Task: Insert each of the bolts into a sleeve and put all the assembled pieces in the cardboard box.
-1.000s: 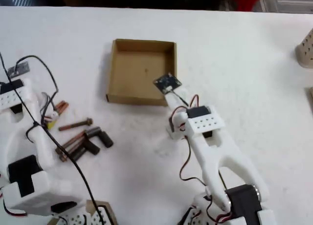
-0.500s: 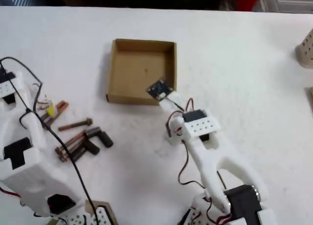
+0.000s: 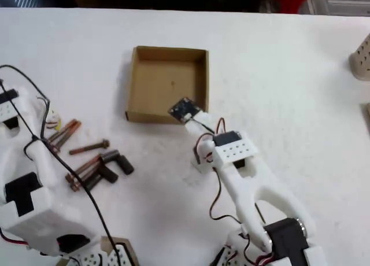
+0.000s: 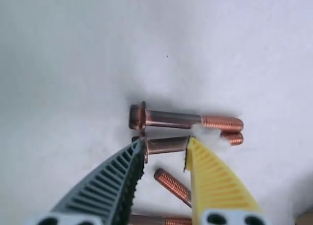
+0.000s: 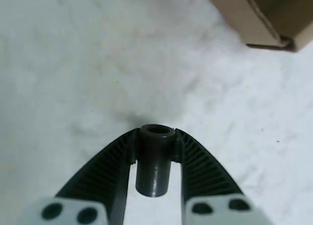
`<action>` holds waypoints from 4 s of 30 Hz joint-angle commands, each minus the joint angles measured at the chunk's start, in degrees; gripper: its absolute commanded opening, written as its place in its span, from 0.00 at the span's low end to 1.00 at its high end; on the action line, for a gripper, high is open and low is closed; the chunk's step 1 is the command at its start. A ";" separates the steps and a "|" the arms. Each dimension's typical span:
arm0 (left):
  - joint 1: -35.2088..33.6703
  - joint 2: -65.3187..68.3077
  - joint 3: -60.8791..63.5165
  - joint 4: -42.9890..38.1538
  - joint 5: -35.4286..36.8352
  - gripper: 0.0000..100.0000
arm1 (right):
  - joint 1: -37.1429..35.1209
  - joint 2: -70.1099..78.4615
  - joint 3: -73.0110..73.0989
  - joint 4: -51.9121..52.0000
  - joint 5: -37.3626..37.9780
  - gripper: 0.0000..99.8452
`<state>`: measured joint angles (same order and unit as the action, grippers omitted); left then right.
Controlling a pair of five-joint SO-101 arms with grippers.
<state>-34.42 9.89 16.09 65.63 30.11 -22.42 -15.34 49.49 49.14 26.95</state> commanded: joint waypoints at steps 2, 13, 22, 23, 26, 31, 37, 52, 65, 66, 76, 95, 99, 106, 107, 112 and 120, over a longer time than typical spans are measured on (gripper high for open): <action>0.40 -3.12 4.66 -5.27 3.52 0.18 | -0.57 -2.51 -0.35 -0.66 2.11 0.02; -1.71 -4.53 7.56 -13.36 4.13 0.18 | -3.12 -3.03 2.73 -1.63 6.07 0.02; -2.42 -1.63 7.38 -16.62 5.27 0.18 | -3.38 -3.03 3.16 -2.33 6.33 0.02; -2.42 -1.54 7.38 -16.62 5.27 0.18 | -3.38 -3.03 3.16 -2.33 6.33 0.02; -2.33 -1.36 7.38 -16.62 5.71 0.18 | -3.38 -3.12 3.16 -2.33 6.42 0.02; 0.92 -1.71 7.21 -13.45 7.03 0.17 | -3.47 -3.12 3.25 -2.33 7.65 0.02; 0.92 -1.89 7.03 -15.82 23.21 0.18 | -3.47 -3.12 3.25 -2.33 7.91 0.02; 1.80 2.77 6.95 -22.59 25.67 0.17 | -3.47 -3.12 3.25 -2.33 8.00 0.02; 7.16 2.68 6.07 -26.02 15.56 0.02 | -3.47 -3.03 3.25 -2.33 8.00 0.02; 7.60 2.59 6.07 -26.99 15.47 0.02 | -3.38 -3.03 3.25 -2.33 7.91 0.02; 9.19 2.24 1.41 -25.41 6.07 0.03 | -3.38 -2.59 3.34 -2.33 7.91 0.02; 5.32 2.86 -0.18 -10.73 6.15 0.23 | -3.47 -2.59 3.25 -2.33 7.91 0.02; 4.53 4.09 0.00 -13.27 5.89 0.19 | -3.47 -2.59 3.25 -2.33 7.91 0.02; 5.05 11.56 -8.18 -7.74 5.71 0.12 | -3.47 -2.59 3.25 -2.33 7.91 0.02; 5.32 12.26 -8.97 -7.21 5.71 0.12 | -3.47 -2.59 3.25 -2.33 7.91 0.02; 5.41 14.11 -10.46 -6.68 5.98 0.12 | -3.47 -2.59 3.25 -2.33 7.91 0.02; 5.49 14.46 -11.43 -7.12 5.89 0.12 | -3.47 -2.59 3.25 -2.33 7.91 0.02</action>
<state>-28.97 24.48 7.82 58.42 36.44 -25.32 -15.34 53.19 47.47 34.15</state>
